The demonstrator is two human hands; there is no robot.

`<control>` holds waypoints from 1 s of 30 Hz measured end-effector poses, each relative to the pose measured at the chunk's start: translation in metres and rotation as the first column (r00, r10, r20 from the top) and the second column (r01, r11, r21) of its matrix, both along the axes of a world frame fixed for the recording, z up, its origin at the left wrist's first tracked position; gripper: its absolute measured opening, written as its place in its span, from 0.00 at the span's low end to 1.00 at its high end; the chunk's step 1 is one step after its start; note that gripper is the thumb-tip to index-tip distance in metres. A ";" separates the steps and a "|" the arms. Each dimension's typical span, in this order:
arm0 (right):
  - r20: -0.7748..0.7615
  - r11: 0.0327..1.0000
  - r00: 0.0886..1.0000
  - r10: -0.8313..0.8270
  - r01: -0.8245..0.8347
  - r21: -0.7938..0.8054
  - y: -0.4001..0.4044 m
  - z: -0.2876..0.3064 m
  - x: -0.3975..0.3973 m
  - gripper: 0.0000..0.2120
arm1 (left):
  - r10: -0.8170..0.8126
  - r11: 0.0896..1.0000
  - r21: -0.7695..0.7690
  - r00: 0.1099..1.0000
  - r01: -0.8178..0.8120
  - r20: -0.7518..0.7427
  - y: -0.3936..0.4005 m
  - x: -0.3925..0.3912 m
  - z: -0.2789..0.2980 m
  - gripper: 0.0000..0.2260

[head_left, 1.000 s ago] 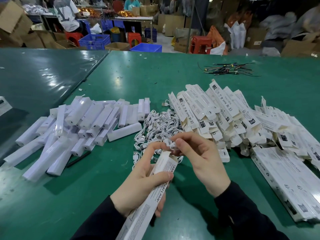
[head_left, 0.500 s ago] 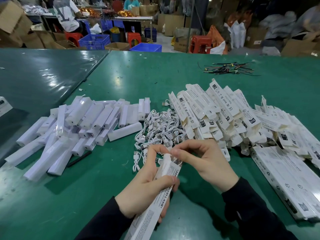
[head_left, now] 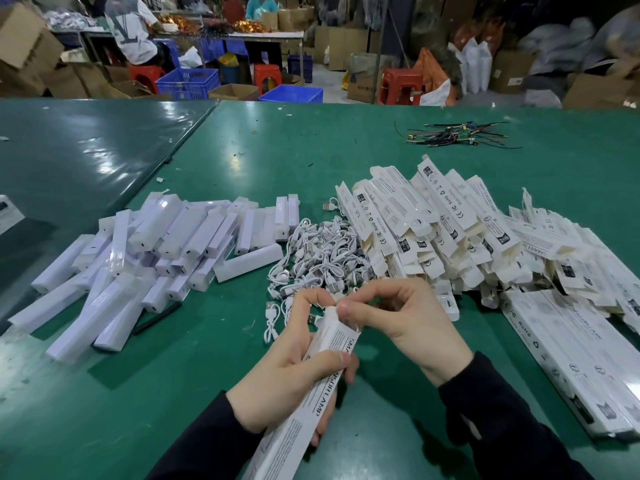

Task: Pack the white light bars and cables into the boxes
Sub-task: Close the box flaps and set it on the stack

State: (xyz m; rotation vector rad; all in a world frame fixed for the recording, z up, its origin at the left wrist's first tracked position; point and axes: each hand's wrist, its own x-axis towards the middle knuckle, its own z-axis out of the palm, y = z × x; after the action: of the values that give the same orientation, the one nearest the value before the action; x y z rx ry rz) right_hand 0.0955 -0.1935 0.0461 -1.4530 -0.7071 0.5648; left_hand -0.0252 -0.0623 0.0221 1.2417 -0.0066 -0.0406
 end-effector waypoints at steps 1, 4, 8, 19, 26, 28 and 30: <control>-0.004 1.000 1.000 -0.010 0.010 -0.005 0.001 -0.001 0.000 0.05 | -0.007 1.000 -0.015 1.000 0.007 -0.001 0.001 0.000 0.000 0.17; -0.043 0.998 0.998 0.047 -0.046 0.044 -0.001 0.002 0.001 0.05 | -0.028 0.998 -0.054 0.999 0.029 0.023 0.002 0.000 -0.001 0.16; 0.041 0.996 0.999 0.030 -0.033 0.079 -0.006 0.006 0.004 0.04 | -0.046 0.993 -0.101 0.997 0.052 0.056 0.005 0.000 -0.001 0.16; 0.140 0.998 0.989 -0.039 0.031 0.061 -0.003 0.004 0.001 0.03 | -0.042 0.993 -0.102 0.994 0.052 0.101 0.005 -0.002 0.002 0.14; 0.278 0.997 0.957 0.079 -0.072 -0.034 -0.001 0.003 -0.006 0.10 | -0.017 0.998 -0.053 0.998 0.020 0.055 0.007 -0.002 0.002 0.15; 0.298 0.999 0.953 0.052 -0.050 -0.015 0.000 0.002 -0.006 0.08 | 0.024 0.999 -0.034 0.999 -0.022 0.049 0.009 -0.002 0.003 0.15; 0.302 0.998 0.951 0.066 -0.067 -0.006 0.000 0.001 -0.006 0.09 | 0.032 0.999 -0.036 0.998 -0.030 0.053 0.010 -0.002 0.003 0.15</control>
State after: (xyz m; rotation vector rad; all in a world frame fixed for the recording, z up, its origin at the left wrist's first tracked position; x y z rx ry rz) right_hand 0.0893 -0.1936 0.0473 -1.5325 -1.0005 0.3943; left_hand -0.0276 -0.0520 0.0253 1.2071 -0.0347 0.0197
